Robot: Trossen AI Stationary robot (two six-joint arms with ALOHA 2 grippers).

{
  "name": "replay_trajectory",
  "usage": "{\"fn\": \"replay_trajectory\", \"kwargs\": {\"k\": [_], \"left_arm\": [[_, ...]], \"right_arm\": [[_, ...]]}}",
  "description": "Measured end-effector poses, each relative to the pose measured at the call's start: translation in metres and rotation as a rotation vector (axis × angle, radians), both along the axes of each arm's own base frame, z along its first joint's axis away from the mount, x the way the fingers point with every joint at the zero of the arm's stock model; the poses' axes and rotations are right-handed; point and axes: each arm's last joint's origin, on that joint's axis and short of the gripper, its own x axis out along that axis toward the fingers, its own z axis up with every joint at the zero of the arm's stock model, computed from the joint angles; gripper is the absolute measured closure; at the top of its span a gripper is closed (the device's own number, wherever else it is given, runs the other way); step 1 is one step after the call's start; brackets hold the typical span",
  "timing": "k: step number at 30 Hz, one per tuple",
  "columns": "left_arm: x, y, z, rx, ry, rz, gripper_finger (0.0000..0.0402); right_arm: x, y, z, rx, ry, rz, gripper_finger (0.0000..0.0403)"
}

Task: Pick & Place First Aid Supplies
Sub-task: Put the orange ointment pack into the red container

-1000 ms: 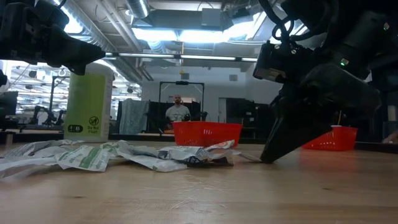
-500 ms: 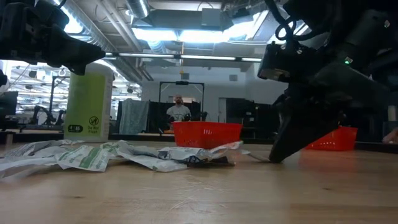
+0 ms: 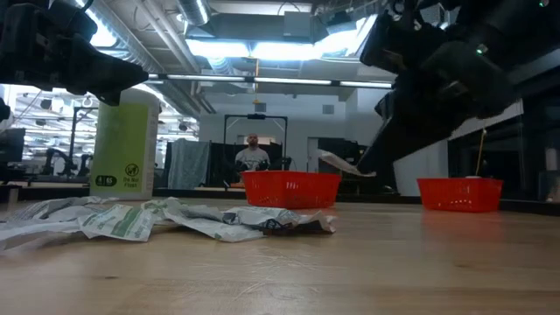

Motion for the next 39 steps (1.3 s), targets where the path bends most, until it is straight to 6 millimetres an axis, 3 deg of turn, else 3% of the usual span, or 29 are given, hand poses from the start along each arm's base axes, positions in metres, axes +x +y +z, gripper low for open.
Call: {"fn": "replay_trajectory", "kwargs": {"k": [14, 26, 39], "left_arm": [[0.0, 0.0, 0.0, 0.0, -0.001, 0.0, 0.0313], [0.0, 0.0, 0.0, 0.0, -0.001, 0.0, 0.0313], [0.0, 0.0, 0.0, 0.0, -0.001, 0.0, 0.0313]], "right_arm": [[0.017, -0.028, 0.01, -0.011, -0.111, -0.087, 0.0396], [0.035, -0.08, 0.019, -0.045, -0.209, -0.213, 0.0396], [0.037, -0.134, 0.019, -0.061, -0.215, -0.375, 0.0395]]}}
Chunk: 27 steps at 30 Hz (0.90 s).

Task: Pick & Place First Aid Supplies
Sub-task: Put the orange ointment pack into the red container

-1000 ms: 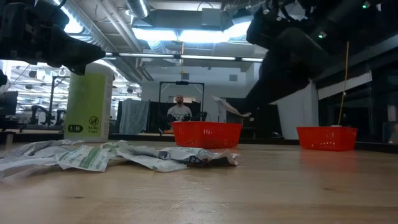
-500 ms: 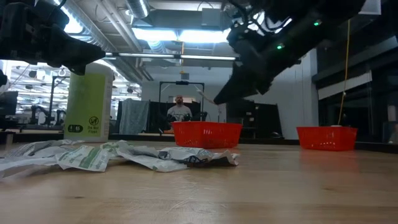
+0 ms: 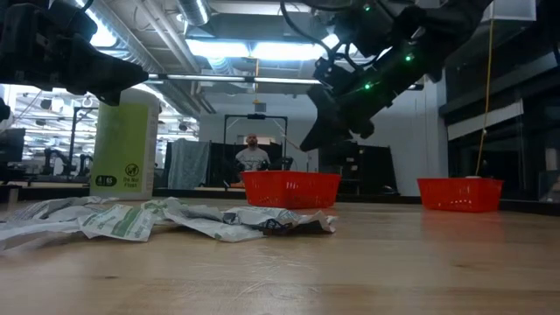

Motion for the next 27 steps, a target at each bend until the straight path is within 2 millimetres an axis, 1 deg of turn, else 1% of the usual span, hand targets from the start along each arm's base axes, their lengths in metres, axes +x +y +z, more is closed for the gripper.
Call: {"fn": "replay_trajectory", "kwargs": {"k": [4, 6, 14, 19, 23, 27], "left_arm": [[0.0, 0.0, 0.0, 0.0, 0.0, 0.0, 0.0313], [0.0, 0.0, 0.0, 0.0, 0.0, 0.0, 0.0313], [0.0, 0.0, 0.0, 0.0, 0.0, 0.0, 0.0313], [0.0, 0.0, 0.0, 0.0, 0.0, 0.0, 0.0313], [0.0, 0.0, 0.0, 0.0, 0.001, 0.0, 0.0313], [0.0, 0.0, 0.0, 0.0, 0.0, 0.0, 0.0313]], "right_arm": [[0.0, -0.007, 0.0, 0.001, 0.0, -0.02, 0.0393], [-0.001, -0.009, 0.0, 0.006, 0.0, -0.018, 0.0384], [0.0, -0.01, 0.0, 0.072, -0.024, -0.014, 0.0318], [0.0, -0.01, -0.001, 0.098, -0.034, -0.013, 0.0293], [0.001, -0.004, -0.001, 0.136, -0.032, 0.052, 0.0289], [0.002, 0.009, -0.001, 0.139, -0.03, 0.093, 0.0289]]}}
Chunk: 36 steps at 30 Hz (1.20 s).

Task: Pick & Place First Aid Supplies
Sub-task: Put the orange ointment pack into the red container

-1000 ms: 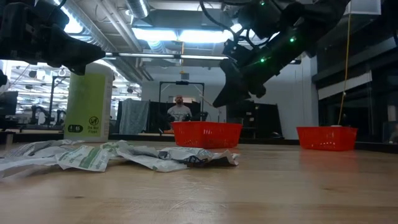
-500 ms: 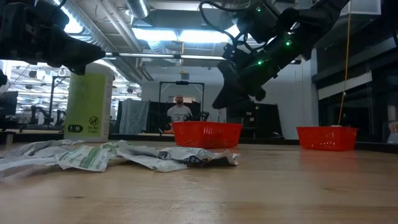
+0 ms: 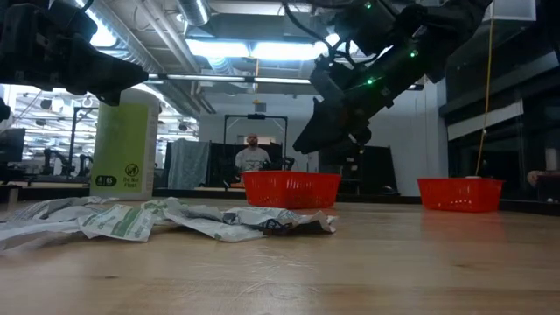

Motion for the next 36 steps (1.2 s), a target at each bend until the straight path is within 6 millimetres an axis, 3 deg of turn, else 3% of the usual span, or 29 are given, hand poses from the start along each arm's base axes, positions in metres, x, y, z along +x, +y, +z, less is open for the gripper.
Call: {"fn": "replay_trajectory", "kwargs": {"k": [10, 18, 28, 36], "left_arm": [[0.0, 0.0, 0.0, 0.0, 0.0, 0.0, 0.0313], [0.0, 0.0, 0.0, 0.0, 0.0, 0.0, 0.0313], [0.0, 0.0, 0.0, 0.0, 0.0, 0.0, 0.0313], [0.0, 0.0, 0.0, 0.0, 0.0, 0.0, 0.0313]], "right_arm": [[-0.001, 0.049, -0.004, -0.025, 0.019, 0.178, 0.0289], [-0.003, 0.093, -0.03, -0.031, 0.118, 0.453, 0.0288], [0.001, 0.103, -0.055, -0.013, 0.154, 0.493, 0.0288], [0.0, 0.105, -0.057, 0.044, 0.159, 0.533, 0.0288]]}}
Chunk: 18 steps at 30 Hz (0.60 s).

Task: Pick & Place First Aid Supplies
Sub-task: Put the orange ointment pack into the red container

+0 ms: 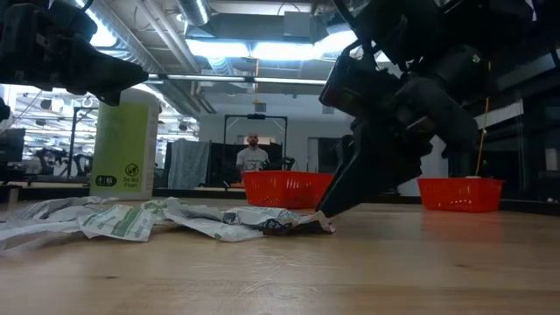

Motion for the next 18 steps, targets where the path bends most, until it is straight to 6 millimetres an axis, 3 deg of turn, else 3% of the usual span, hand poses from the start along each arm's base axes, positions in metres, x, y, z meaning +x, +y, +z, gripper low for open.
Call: {"fn": "replay_trajectory", "kwargs": {"k": [9, 18], "left_arm": [[0.0, 0.0, 0.0, 0.0, 0.0, 0.001, 0.0313], [0.0, 0.0, 0.0, 0.0, 0.0, 0.001, 0.0313]], "right_arm": [[-0.001, -0.003, -0.013, -0.05, 0.063, -0.091, 0.0295], [-0.003, -0.004, -0.015, -0.049, 0.083, -0.108, 0.0387]]}}
